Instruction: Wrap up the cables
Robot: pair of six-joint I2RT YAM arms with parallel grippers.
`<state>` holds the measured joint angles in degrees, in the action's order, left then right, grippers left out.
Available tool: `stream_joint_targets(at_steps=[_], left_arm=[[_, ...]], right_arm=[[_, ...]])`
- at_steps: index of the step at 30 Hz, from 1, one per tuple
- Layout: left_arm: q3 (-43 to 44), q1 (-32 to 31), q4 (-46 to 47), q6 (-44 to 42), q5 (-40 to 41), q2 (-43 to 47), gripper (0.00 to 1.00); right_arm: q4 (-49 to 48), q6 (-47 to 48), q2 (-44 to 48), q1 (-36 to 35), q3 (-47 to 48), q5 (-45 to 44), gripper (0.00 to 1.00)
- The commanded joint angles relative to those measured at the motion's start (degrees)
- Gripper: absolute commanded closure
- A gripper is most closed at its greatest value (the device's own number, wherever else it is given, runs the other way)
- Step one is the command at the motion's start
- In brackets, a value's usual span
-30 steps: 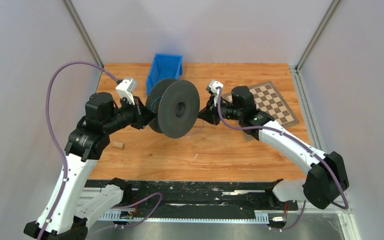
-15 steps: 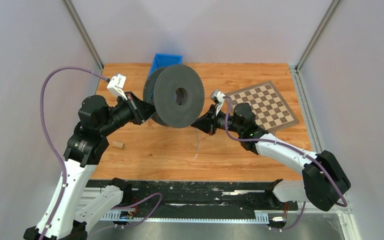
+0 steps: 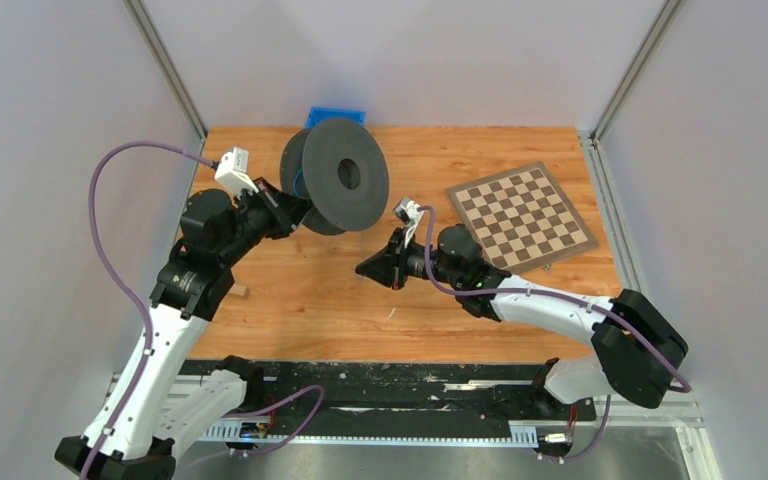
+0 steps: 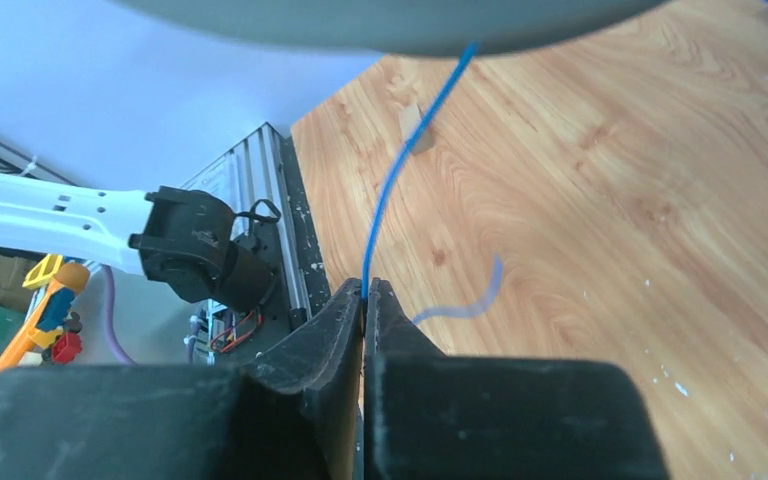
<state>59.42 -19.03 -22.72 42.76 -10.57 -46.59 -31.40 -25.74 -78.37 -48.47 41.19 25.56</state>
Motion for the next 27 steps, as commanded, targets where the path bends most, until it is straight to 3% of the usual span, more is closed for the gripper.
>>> stream_joint_targets(at_steps=[1, 4, 7, 11, 15, 22, 27], left_arm=[[1.3, 0.2, 10.0, 2.6, 4.4, -0.7, 1.0], [1.0, 0.2, 10.0, 2.7, 6.2, -1.1, 1.0], [0.7, 0.2, 10.2, 3.0, 6.6, -1.1, 1.0], [0.8, 0.2, 10.2, 2.7, 6.3, -1.2, 1.0], [2.1, 0.2, 7.4, 2.5, 6.9, -1.2, 1.0], [8.3, 0.2, -2.5, 2.8, 8.2, -2.1, 1.0], [14.0, 0.2, -10.6, 1.8, 7.7, -3.6, 1.0]], right_arm=[[0.2, -2.1, -0.8, -2.3, 1.5, -5.8, 0.95], [1.9, -1.5, -2.1, -3.7, 2.5, -7.3, 0.93], [1.1, -1.5, -3.7, -4.1, 2.8, -7.1, 1.0], [-0.5, -0.2, -4.7, -4.0, 2.6, -7.4, 1.0], [-1.2, 8.1, -3.3, -4.0, 1.8, -7.1, 0.94], [-1.5, 46.9, 5.1, -7.6, -4.7, -12.3, 0.53], [-12.6, 74.0, 10.6, -7.7, -15.8, -9.3, 0.46]])
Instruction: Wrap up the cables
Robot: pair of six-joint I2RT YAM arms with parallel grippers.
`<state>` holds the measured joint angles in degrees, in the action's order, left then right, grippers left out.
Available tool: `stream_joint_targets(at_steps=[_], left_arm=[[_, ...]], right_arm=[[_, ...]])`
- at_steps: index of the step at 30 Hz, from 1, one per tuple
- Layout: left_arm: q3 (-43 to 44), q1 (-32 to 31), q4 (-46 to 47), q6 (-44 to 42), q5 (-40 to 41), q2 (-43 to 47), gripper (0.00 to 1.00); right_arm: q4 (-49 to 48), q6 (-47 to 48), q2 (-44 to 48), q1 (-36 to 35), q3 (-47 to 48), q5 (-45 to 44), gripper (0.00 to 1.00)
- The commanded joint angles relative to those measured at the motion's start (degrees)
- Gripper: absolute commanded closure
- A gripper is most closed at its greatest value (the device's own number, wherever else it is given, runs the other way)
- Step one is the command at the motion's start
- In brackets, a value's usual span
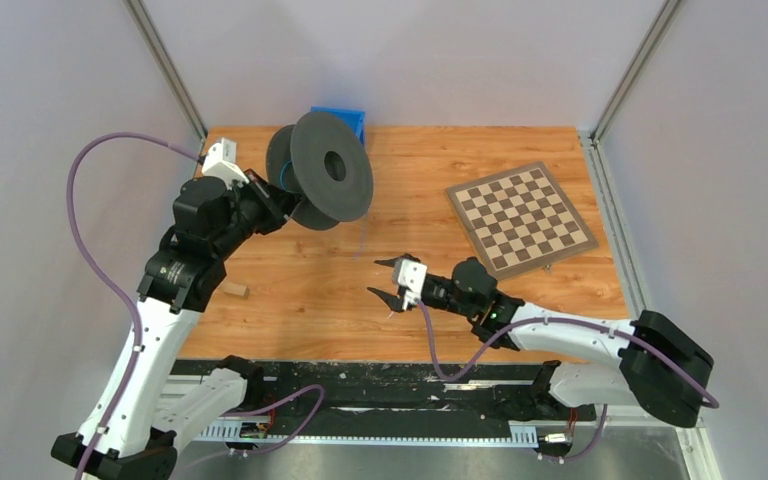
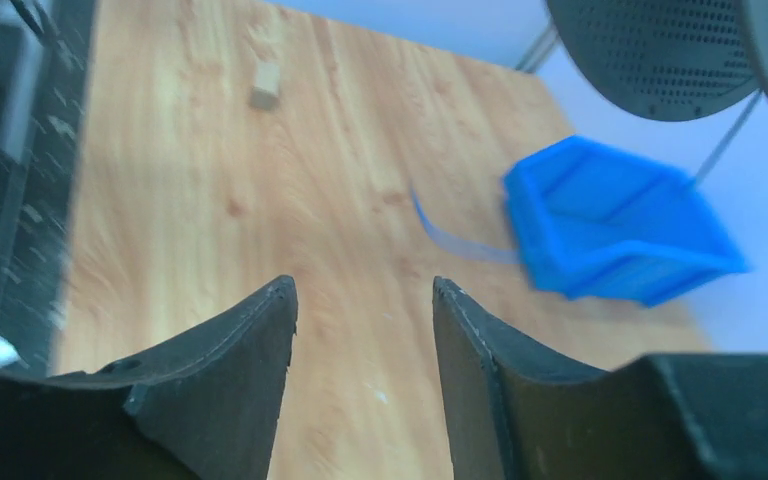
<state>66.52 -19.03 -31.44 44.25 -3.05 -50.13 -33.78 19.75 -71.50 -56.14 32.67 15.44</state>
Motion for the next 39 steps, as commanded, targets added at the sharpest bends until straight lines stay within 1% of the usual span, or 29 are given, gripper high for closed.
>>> stream_joint_targets(at_steps=[1, 3, 5, 6, 9, 12, 21, 28, 39], left_arm=[[8.3, 0.2, -3.9, -0.1, -0.2, -0.4, 1.0], [10.0, 0.2, -6.3, -0.5, -1.5, -0.7, 1.0], [11.4, 0.2, -8.0, -0.7, -3.2, -0.8, 1.0], [12.2, 0.2, -8.6, -0.8, -4.3, -0.9, 1.0], [13.6, 0.2, -11.6, -0.8, -5.4, -1.2, 1.0], [14.3, 0.2, -12.5, -0.8, -6.7, -1.2, 1.0], [16.1, 0.2, -13.8, -0.5, -8.7, -0.4, 1.0], [16.4, 0.2, -14.2, -0.3, -9.8, 0.3, 1.0], [16.7, 0.2, -14.0, 0.7, -11.5, 0.2, 1.0]], right_arm=[[-11.1, 31.4, 4.5, -0.1, -8.3, 0.7, 0.46], [-6.2, 36.0, 6.0, 0.0, -7.8, 0.6, 0.46], [-3.8, 40.0, 6.7, -0.1, -7.5, 1.7, 0.45], [-4.5, 42.1, 6.7, -0.2, -7.8, 2.1, 0.45], [-11.0, 47.3, 6.0, -1.1, -9.1, 1.2, 0.45], [-11.1, 50.4, 5.1, -1.9, -7.4, 0.8, 0.45], [-7.3, 53.8, 0.7, -2.1, -2.8, 0.6, 0.44], [-8.3, 53.4, -1.8, -2.1, -0.9, 0.8, 0.44], [-6.1, 53.2, -5.7, -1.7, 3.0, 1.7, 0.43]])
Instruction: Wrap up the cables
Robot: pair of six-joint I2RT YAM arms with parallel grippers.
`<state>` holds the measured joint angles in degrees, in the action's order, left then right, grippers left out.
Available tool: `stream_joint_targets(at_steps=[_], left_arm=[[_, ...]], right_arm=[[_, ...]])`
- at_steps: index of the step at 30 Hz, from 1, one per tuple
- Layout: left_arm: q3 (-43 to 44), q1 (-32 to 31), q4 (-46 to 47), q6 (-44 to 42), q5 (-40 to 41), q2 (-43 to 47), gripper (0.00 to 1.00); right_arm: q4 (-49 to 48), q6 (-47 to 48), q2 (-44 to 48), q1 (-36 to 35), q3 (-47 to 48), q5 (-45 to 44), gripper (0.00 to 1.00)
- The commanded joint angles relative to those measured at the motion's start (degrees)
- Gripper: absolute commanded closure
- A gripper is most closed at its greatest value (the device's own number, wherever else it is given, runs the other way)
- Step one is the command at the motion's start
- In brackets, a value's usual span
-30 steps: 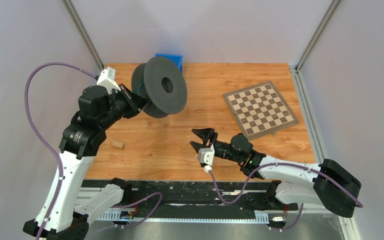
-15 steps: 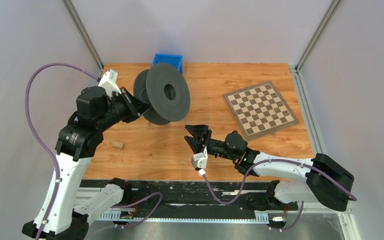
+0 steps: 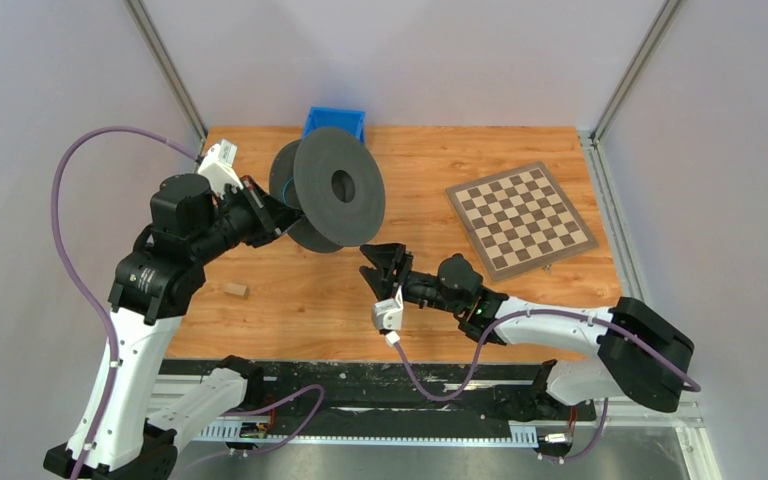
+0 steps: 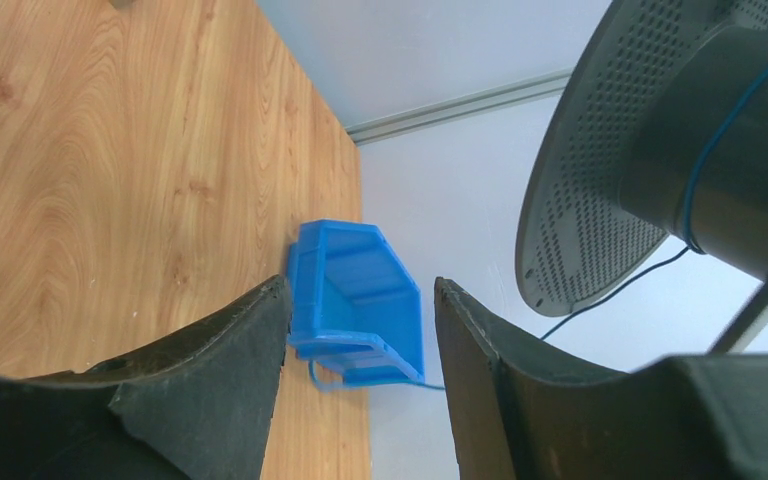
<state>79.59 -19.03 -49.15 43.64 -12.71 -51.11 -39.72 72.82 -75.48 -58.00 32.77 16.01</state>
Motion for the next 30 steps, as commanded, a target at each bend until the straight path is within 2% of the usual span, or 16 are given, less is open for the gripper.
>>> stream_joint_targets(at_steps=[1, 4, 5, 7, 8, 10, 19, 23, 28, 30], left_arm=[[3.7, 0.2, 3.7, 1.3, -1.9, 1.3, 1.0], [3.9, 0.2, 3.6, 1.5, -2.2, 1.3, 1.0], [4.0, 0.2, 3.6, 1.5, -2.3, 1.4, 1.0], [4.0, 0.2, 3.5, 1.5, -2.2, 1.6, 1.0], [3.9, 0.3, 3.4, 1.5, -2.2, 1.6, 1.0], [3.9, 0.2, 3.3, 1.3, -2.0, 1.7, 1.0], [2.9, 0.2, 3.8, 0.0, -1.3, 1.2, 1.0], [0.3, 0.2, 6.1, -2.1, 0.7, 1.7, 1.0], [-4.6, 0.2, 9.8, -5.2, 3.8, 1.6, 1.0], [-6.1, 0.2, 10.9, -6.7, 4.7, 1.0, 1.0]], right_arm=[[-0.4, -0.5, -2.3, 0.5, 3.1, 1.1, 0.43], [-4.3, -2.4, -4.7, 1.8, 2.6, 0.3, 0.48], [-5.1, -2.8, -5.2, 2.1, 2.5, -0.1, 0.54], [-6.8, -3.7, -5.5, 2.5, 1.8, 0.2, 0.78], [-7.9, -4.5, -5.3, 2.7, 1.4, 0.7, 0.87], [-8.1, -5.3, -5.0, 3.0, 1.0, 1.8, 0.99], [-2.4, -8.1, -1.2, 3.0, 1.3, 6.0, 1.0], [3.3, -10.7, 2.4, 2.8, 2.4, 10.2, 1.0], [6.4, -16.1, 6.2, -0.4, 3.3, 12.8, 1.0], [6.7, -21.1, 7.0, -1.6, 4.8, 12.6, 1.0]])
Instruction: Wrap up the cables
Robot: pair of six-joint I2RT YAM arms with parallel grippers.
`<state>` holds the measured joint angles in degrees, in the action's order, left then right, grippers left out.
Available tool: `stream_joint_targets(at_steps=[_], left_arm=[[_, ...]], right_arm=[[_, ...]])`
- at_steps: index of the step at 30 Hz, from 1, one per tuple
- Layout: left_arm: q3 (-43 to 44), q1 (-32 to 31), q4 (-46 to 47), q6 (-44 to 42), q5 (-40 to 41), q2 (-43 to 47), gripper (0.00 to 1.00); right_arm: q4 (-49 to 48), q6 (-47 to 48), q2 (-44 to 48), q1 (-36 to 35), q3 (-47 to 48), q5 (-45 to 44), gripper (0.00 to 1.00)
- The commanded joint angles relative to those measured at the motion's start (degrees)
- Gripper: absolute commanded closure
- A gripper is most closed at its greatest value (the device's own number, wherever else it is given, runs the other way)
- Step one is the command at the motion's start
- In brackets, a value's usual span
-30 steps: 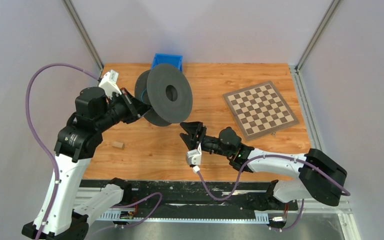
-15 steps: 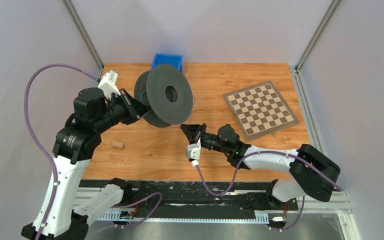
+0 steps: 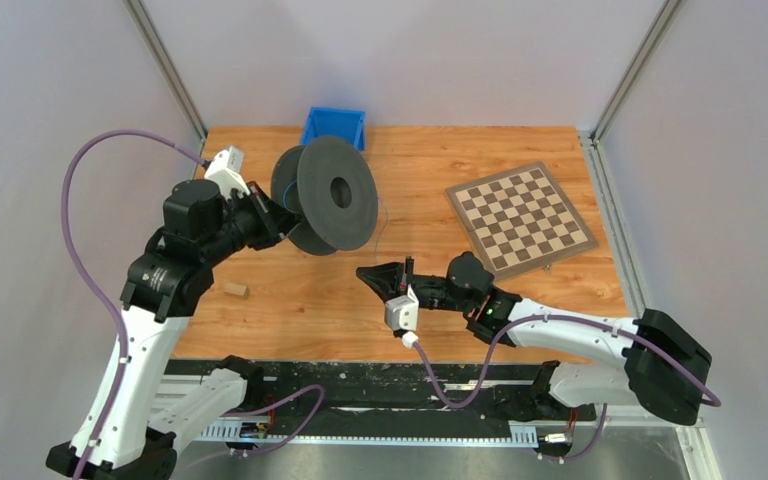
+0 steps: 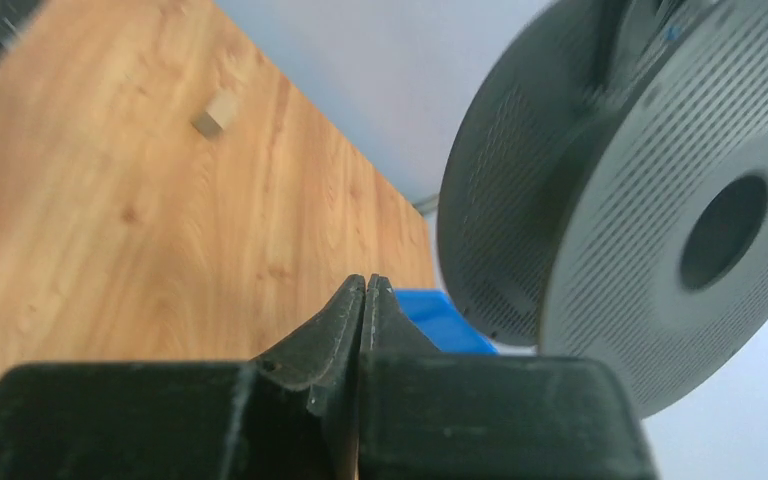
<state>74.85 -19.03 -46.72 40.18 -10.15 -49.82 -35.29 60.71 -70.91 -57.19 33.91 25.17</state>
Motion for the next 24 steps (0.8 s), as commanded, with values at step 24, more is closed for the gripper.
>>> stream_joint_targets(at_steps=[24], left_arm=[[-13.6, -6.0, 17.3, -7.9, 5.8, -1.9, 1.0]], right_arm=[[2.4, -59.6, -11.6, -2.6, 29.6, -5.7, 1.0]])
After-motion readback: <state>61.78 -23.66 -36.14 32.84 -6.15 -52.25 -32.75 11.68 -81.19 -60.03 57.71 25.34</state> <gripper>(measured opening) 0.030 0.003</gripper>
